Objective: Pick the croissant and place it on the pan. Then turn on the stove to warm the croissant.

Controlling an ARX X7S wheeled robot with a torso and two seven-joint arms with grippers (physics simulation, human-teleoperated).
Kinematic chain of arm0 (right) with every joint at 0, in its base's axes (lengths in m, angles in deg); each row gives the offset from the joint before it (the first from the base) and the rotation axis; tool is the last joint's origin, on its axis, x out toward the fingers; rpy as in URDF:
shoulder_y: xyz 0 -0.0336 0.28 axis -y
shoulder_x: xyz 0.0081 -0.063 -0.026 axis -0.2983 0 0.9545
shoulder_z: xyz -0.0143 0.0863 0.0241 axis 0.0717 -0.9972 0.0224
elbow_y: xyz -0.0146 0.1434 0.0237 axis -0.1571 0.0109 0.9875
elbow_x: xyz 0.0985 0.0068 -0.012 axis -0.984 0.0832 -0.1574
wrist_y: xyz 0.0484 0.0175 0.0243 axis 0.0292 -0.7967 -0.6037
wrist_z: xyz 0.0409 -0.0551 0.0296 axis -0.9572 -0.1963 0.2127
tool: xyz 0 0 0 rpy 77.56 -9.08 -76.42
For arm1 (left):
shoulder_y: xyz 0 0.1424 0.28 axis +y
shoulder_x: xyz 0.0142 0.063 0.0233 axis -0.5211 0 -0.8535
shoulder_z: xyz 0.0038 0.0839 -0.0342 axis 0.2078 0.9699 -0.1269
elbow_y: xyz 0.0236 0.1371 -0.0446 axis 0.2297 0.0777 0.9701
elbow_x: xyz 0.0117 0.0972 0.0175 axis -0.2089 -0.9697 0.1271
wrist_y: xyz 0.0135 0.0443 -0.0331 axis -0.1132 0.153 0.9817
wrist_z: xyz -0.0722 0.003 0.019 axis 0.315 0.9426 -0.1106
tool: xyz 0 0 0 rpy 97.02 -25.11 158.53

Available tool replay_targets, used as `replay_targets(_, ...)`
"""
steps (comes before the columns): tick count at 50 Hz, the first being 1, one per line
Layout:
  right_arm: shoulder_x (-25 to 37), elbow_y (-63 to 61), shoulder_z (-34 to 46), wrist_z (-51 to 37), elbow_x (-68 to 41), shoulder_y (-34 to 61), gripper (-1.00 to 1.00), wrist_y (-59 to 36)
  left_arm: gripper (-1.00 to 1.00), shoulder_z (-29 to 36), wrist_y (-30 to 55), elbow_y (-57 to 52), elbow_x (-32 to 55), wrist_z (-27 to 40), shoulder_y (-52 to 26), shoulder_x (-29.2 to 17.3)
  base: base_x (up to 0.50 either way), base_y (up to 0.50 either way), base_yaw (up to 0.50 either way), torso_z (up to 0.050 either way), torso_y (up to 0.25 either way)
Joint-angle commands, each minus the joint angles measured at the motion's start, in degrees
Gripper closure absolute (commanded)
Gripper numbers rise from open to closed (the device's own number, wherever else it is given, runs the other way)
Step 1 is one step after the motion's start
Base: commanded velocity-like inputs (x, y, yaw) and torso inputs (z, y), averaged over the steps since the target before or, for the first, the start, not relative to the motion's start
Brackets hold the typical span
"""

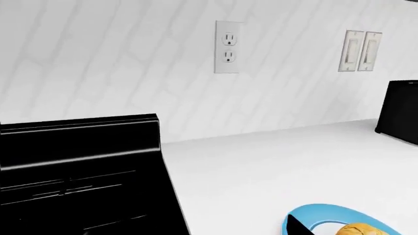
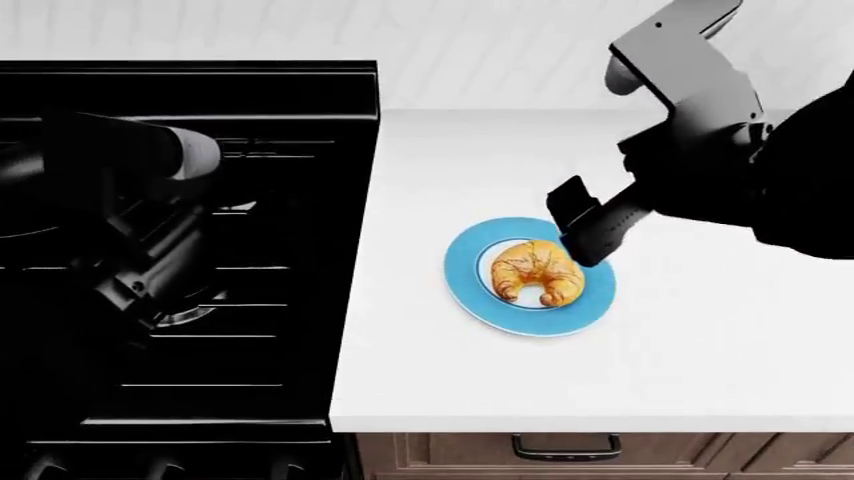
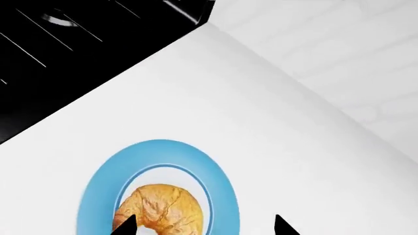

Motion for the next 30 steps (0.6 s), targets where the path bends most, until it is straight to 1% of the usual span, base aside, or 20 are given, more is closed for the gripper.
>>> replay_targets(1,0.6,4.3,15.7,16.0,7.0,8.5,-1.00,1.1,-1.00,2.4,-5.6,0.8,-6.1,-6.3,2.0,-0.5,0.00,0.00,0.00,0.000,0.000)
replay_targets(8,-0.5,7.6,24.1,26.2,13.5,12.4,-1.00,3.5,-1.00,2.6,-7.5,1.1,-7.5,-7.2,2.8,-0.4,0.00,0.00,0.00,0.000,0.000)
replay_targets(10,-1.0,8.9,25.5,28.0,14.1,12.8,-1.00,3.8,-1.00,2.8,-7.9,1.2,-7.9,-7.3,3.1,-0.3,0.00,0.00,0.00,0.000,0.000)
replay_targets(20,-1.5,12.7,27.8,30.7,16.2,12.4,-1.00,6.6,-1.00,3.8,-8.8,2.4,-9.2,-7.7,3.4,-0.2,0.00,0.00,0.00,0.000,0.000)
replay_targets(25,-2.0,14.6,28.7,32.5,17.2,11.6,-1.00,8.6,-1.00,4.9,-11.0,2.7,-11.6,-8.7,4.1,0.0,0.00,0.00,0.00,0.000,0.000)
replay_targets(30,-2.6,15.7,30.1,34.2,18.5,10.7,-1.00,10.8,-1.00,4.9,-11.4,2.2,-11.8,-8.7,4.6,-0.2,0.00,0.00,0.00,0.000,0.000)
